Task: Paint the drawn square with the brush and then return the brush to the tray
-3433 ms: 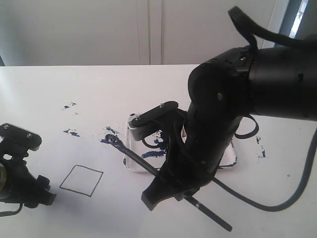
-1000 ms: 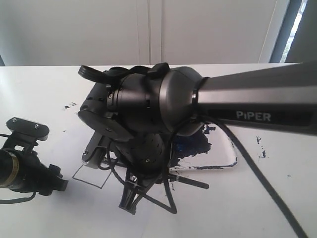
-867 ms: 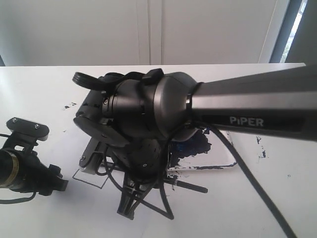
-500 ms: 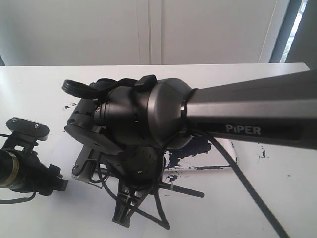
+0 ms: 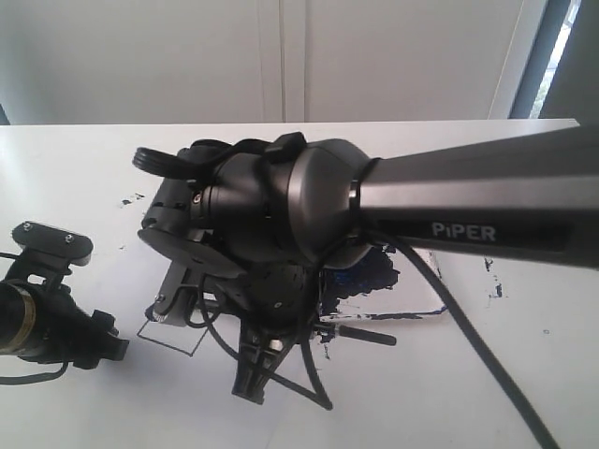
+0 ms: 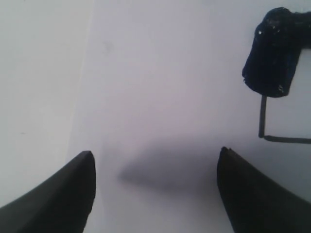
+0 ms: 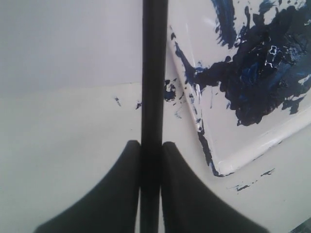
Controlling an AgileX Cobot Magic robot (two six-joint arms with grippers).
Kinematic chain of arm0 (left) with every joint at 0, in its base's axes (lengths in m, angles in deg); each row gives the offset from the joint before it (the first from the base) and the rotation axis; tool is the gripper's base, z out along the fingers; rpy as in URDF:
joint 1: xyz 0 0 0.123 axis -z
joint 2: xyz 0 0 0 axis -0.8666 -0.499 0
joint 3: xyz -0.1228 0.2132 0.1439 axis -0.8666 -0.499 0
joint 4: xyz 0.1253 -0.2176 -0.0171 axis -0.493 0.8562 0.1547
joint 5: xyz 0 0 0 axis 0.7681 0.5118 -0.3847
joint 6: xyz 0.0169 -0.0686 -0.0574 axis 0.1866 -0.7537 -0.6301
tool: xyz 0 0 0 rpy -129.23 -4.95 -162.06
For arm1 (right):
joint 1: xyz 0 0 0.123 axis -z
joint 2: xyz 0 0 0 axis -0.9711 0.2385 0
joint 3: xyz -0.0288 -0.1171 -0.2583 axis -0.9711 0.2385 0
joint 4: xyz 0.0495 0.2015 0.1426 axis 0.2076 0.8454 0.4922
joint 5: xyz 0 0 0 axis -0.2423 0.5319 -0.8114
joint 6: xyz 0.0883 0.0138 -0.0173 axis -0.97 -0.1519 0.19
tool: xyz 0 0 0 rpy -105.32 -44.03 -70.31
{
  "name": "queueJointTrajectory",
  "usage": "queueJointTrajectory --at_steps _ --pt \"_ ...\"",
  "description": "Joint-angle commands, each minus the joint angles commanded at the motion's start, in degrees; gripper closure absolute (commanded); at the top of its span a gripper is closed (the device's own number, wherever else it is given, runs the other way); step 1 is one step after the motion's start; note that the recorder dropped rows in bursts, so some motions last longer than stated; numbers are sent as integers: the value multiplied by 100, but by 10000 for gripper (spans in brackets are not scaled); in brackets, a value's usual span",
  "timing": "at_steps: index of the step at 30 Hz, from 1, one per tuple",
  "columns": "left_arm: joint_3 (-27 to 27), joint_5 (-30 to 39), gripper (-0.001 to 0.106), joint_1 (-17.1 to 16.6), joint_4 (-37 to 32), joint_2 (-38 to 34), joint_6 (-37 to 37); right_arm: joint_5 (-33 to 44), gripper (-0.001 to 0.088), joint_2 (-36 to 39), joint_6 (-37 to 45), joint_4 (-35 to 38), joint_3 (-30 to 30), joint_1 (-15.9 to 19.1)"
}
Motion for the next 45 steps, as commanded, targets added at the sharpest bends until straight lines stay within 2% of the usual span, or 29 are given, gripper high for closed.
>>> queueJointTrajectory --at_steps 16,23,29,36,40,45 --pt "0 71 304 0 2 0 0 0 868 0 0 577 0 -22" --pt "9 689 304 -11 105 0 -9 0 868 -101 154 957 7 -22" --pt "164 781 304 -11 116 0 -9 0 868 -268 166 1073 7 -22" --pt "379 954 304 -20 169 0 -23 0 868 -270 259 1134 278 -27" --pt "400 1180 304 -20 245 0 -23 0 868 -270 271 916 549 -27" --pt "400 1143 304 -20 283 0 -23 0 868 -270 173 674 607 -27"
